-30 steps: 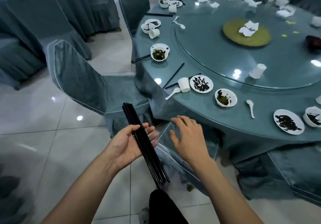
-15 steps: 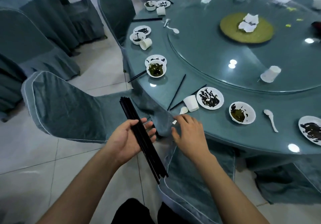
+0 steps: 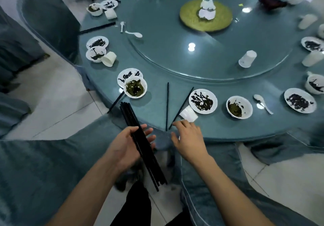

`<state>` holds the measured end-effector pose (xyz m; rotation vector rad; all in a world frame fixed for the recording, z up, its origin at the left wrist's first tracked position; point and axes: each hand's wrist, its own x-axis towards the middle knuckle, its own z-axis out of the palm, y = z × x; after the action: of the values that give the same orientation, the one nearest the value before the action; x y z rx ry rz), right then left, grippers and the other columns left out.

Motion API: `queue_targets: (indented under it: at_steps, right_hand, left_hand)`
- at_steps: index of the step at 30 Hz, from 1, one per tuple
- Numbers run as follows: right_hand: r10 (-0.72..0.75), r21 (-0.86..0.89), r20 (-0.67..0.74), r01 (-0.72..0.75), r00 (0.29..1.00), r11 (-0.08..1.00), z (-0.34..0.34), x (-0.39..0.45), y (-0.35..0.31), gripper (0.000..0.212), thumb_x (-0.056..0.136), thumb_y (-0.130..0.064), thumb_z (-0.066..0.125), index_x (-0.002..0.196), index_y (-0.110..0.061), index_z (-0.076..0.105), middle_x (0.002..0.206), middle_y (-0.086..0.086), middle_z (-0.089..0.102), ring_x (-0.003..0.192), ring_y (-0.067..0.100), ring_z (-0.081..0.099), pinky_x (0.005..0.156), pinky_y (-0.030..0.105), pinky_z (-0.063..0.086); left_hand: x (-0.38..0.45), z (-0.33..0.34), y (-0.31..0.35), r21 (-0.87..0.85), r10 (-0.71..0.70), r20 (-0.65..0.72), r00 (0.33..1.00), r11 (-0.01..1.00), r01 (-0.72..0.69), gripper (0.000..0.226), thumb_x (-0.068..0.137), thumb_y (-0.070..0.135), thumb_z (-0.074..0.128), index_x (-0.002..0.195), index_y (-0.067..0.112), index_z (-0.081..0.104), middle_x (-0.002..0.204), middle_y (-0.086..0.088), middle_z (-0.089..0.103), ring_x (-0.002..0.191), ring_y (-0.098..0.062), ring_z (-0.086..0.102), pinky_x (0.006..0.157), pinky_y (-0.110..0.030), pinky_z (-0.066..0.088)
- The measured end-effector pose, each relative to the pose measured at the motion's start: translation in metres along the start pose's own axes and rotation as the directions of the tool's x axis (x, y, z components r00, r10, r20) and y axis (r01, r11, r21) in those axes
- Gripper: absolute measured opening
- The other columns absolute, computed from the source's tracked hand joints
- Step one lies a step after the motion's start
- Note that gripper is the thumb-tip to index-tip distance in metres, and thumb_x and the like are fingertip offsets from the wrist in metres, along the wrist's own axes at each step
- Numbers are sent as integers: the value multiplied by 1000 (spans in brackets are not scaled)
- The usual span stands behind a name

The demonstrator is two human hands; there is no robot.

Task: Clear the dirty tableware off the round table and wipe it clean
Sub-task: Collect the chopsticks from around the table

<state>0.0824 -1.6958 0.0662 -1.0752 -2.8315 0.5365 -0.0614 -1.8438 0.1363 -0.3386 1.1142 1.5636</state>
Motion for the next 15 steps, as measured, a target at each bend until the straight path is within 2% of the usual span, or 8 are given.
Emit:
queue_targets:
  at_steps: [4, 8, 11, 13, 15]
  right_hand:
    - [148, -40, 66, -145, 987, 989, 33, 21, -18, 32, 89, -34, 57, 117, -20, 63, 110, 7, 63, 103, 33, 59, 86, 43, 44]
    - [295, -121, 187, -276, 937, 954, 64, 47, -30, 48, 93, -36, 51, 137, -17, 49, 125, 14, 57, 115, 36, 54, 93, 42, 42]
    - [393, -192, 198, -358, 898, 914, 82, 68, -32, 61, 94, -40, 52, 147, -11, 38, 129, 20, 52, 118, 38, 51, 96, 44, 42]
    - [421, -256, 125, -380, 899, 889, 92, 82, -33, 60, 82, -39, 69, 130, -6, 56, 110, 22, 61, 98, 39, 60, 81, 42, 49]
    - [447, -303, 64, -409, 892, 861, 102, 93, -34, 44, 61, -31, 86, 95, -6, 71, 81, 17, 65, 72, 34, 63, 62, 36, 50]
  left_hand:
    - [17, -23, 35, 58, -66, 37, 997, 996, 64, 25, 99, 18, 44, 109, 4, 63, 105, -17, 68, 89, -33, 67, 97, -51, 49]
    - [30, -42, 57, 85, -132, 75, 988, 988, 125, 25, 98, 17, 45, 113, 4, 61, 103, -17, 67, 86, -33, 66, 90, -49, 52]
    - [39, -54, 65, 96, -150, 74, 986, 985, 142, 26, 97, 17, 45, 114, 4, 60, 102, -17, 67, 85, -32, 66, 90, -49, 50]
    - [44, -62, 66, 102, -172, 65, 983, 981, 165, 26, 95, 17, 46, 112, 5, 61, 101, -16, 68, 84, -31, 67, 89, -48, 51]
    - [49, -69, 66, 103, -200, 48, 979, 975, 194, 27, 93, 18, 48, 113, 5, 62, 101, -16, 69, 85, -31, 68, 90, -48, 52]
